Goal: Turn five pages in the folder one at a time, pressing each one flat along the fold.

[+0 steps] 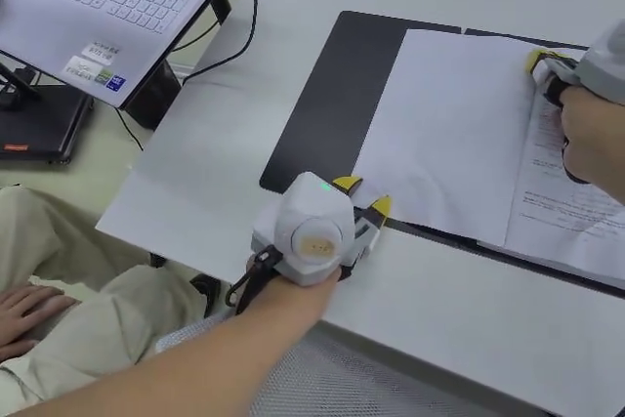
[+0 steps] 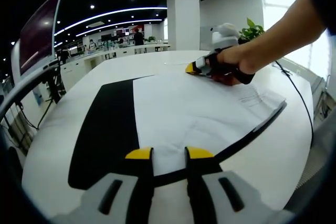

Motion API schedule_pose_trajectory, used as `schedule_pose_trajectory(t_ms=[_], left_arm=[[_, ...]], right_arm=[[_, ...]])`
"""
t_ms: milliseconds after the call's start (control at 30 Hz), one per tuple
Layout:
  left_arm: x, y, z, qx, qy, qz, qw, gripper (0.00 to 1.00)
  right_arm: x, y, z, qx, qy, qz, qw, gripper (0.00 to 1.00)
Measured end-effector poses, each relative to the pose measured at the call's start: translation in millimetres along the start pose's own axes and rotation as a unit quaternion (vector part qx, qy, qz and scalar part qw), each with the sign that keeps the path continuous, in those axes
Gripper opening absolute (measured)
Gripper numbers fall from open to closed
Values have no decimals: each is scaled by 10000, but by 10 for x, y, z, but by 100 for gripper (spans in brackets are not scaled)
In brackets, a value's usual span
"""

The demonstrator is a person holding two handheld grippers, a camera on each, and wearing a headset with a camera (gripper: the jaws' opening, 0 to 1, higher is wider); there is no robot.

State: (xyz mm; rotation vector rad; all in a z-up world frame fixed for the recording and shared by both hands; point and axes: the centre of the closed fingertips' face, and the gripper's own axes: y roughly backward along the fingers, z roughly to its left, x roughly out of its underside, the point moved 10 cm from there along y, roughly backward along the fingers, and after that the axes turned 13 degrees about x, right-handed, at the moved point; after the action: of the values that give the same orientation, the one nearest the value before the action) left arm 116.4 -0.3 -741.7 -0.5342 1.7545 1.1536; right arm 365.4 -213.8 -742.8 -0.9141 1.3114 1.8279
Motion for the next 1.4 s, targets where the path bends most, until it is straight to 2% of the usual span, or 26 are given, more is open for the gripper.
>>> schedule_pose_trajectory(t_ms=[100, 200, 467, 567, 733, 867, 1067, 1200, 1267, 1400], left_arm=[[0, 3, -1, 0, -1, -2, 10000, 22], [2, 6, -1, -6, -8, -16, 10000, 22], [9, 7, 4, -6, -1, -26, 10000, 22], [7, 10, 3, -5, -5, -27, 10000, 22], [10, 6, 8, -3, 8, -37, 10000, 22], [5, 8, 6, -1, 9, -42, 10000, 22], [5, -4, 10, 6, 25, -50, 10000, 22], [8, -14, 13, 8, 24, -49, 10000, 22], [10, -16, 15, 8, 26, -49, 10000, 22], [10, -12, 16, 9, 26, -49, 10000, 22]], right_arm=[[14, 1, -2, -18, 15, -2, 10000, 0], [77, 110, 21, -50, -14, 22, 10000, 0], [161, 253, 39, -193, -7, 105, 9998, 0], [182, 461, 132, -237, 9, 132, 9996, 0], [232, 678, 216, -294, -18, 172, 9994, 0], [241, 675, 165, -313, -125, 195, 9992, 0], [275, 866, 175, -338, -362, 227, 9985, 0], [313, 951, 186, -426, -412, 258, 9979, 0], [343, 916, 149, -439, -418, 272, 9978, 0], [377, 1011, 203, -479, -401, 304, 9976, 0]])
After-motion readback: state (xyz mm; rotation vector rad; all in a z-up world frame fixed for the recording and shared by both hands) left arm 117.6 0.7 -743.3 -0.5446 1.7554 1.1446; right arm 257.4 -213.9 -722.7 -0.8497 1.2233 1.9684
